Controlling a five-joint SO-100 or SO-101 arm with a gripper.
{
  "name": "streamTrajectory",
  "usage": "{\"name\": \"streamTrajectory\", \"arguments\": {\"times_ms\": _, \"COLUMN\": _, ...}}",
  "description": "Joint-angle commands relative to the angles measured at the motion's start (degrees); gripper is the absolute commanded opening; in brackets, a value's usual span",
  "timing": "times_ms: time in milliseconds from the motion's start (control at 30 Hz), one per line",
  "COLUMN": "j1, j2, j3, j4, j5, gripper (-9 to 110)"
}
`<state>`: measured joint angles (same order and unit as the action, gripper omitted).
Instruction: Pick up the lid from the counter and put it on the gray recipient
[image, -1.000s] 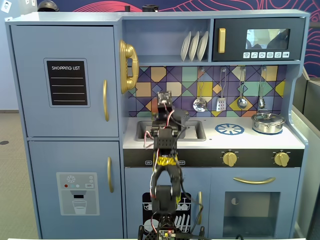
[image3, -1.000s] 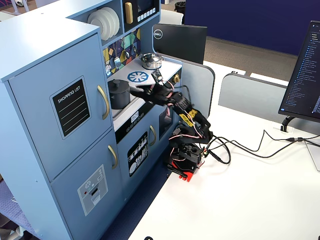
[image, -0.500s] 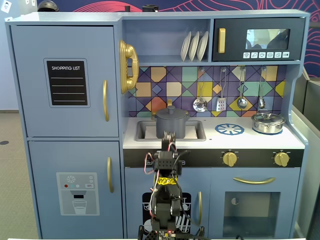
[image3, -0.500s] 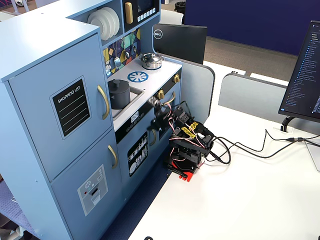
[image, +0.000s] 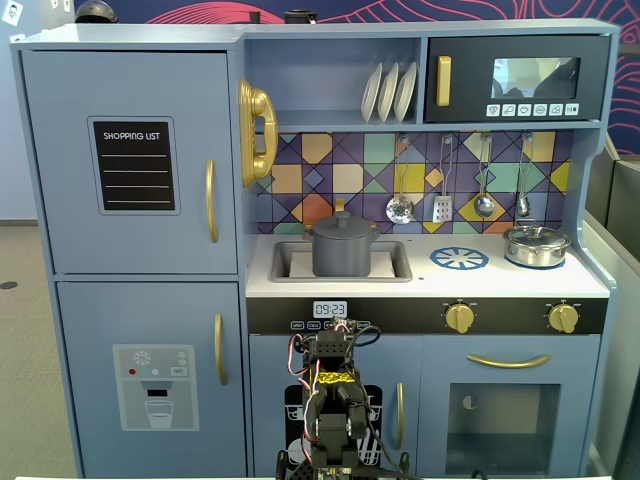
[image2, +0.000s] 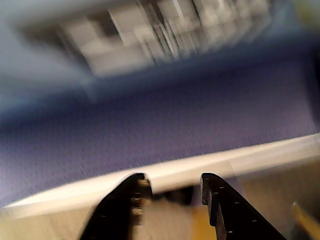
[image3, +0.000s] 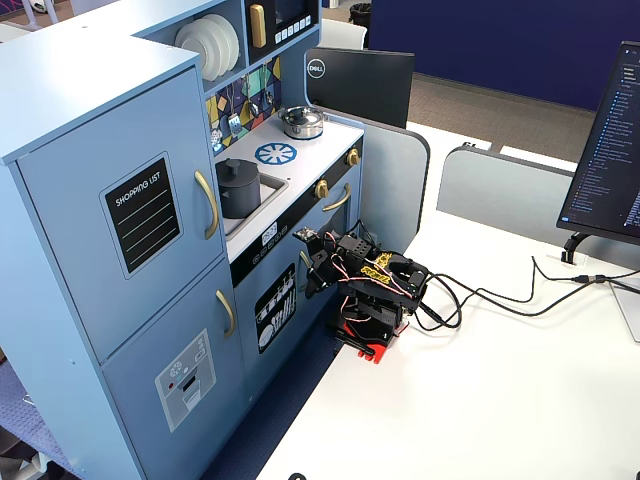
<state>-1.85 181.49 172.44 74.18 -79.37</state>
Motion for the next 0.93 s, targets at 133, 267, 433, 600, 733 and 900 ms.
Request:
{"name": "streamTrajectory", "arguments": {"times_ms": 133, "j1": 2.02, "j2": 0.62, "j3": -0.44, "j4": 13.45, "j5": -7.21, "gripper": 10}}
{"name": "streamTrajectory", "arguments": {"times_ms": 267, "j1": 3.34, "j2": 0.62, "j3": -0.44, "j4": 13.45, "j5": -7.21, "gripper": 10}}
{"name": "streamTrajectory", "arguments": {"times_ms": 433, "j1": 3.34, "j2": 0.62, "j3": -0.44, "j4": 13.45, "j5": -7.21, "gripper": 10}}
{"name": "streamTrajectory", "arguments": {"times_ms": 600, "j1": 3.34, "j2": 0.62, "j3": -0.44, "j4": 13.45, "j5": -7.21, "gripper": 10}}
{"name": "streamTrajectory", "arguments": {"times_ms": 733, "j1": 3.34, "j2": 0.62, "j3": -0.44, "j4": 13.45, "j5": -7.21, "gripper": 10}}
{"name": "streamTrajectory", "arguments": {"times_ms": 900, "j1": 3.34, "j2": 0.62, "j3": -0.44, "j4": 13.45, "j5": -7.21, "gripper": 10}}
